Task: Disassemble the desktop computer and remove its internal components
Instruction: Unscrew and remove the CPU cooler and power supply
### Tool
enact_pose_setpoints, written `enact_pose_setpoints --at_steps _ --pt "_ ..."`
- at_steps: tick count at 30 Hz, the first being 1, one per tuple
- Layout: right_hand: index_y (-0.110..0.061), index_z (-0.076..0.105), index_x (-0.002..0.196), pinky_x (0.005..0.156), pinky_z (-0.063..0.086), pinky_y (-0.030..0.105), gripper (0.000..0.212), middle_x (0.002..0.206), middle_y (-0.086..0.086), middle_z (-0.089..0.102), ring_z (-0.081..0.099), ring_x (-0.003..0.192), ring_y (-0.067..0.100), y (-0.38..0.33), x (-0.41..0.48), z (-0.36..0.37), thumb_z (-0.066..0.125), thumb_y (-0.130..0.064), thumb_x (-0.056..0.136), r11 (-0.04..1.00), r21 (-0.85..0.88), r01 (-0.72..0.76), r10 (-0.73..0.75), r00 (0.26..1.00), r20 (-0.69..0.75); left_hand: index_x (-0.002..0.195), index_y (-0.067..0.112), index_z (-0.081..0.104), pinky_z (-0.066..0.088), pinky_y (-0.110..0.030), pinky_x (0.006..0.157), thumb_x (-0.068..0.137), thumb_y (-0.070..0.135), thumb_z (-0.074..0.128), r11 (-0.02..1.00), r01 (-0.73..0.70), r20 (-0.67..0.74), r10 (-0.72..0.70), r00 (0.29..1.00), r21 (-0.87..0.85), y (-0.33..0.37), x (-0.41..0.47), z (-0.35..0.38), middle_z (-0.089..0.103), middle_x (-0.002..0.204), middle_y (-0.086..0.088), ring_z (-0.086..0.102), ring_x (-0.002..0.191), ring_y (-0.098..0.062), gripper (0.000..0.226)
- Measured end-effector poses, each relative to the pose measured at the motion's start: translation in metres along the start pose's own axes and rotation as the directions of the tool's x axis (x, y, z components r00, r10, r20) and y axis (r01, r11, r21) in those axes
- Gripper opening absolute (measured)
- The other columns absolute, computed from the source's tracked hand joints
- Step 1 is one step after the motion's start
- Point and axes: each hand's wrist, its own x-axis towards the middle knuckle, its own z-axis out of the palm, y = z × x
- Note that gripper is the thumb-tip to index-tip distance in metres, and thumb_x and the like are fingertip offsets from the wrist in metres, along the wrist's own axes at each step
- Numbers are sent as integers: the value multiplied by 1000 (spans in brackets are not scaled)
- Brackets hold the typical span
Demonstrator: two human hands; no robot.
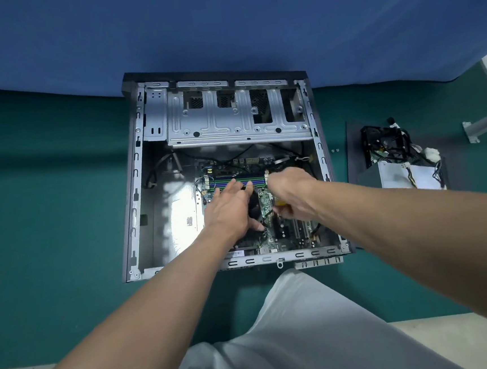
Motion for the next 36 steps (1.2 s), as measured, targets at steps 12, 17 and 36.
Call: enact_pose_setpoints --at_steps 12,17,36 --pt "-12 55 97 62 43 30 8 92 6 57 54 77 25 13 -6 -8 49 -12 92 10 -883 469 -489 773 405 154 21 14 4 -38 120 73 52 76 997 -27 58 23 998 66 1 0 -5 13 161 -4 3 149 -17 107" --pt "-13 59 114 63 37 33 27 107 7 64 62 95 28 14 -10 -9 35 -17 100 -729 -563 388 -350 496 795 153 20 19 7 -41 121 72 49 78 998 -36 38 35 999 44 1 -1 -5 25 156 -3 6 149 -17 105" --pt "-11 41 64 47 37 26 28 65 5 44 45 53 17 7 -4 -12 53 -10 89 110 -860 498 -511 771 381 154 22 17 3 -38 121 71 49 79 1000 -19 56 19 998 13 1 -1 -4 14 161 -4 1 149 -16 107"
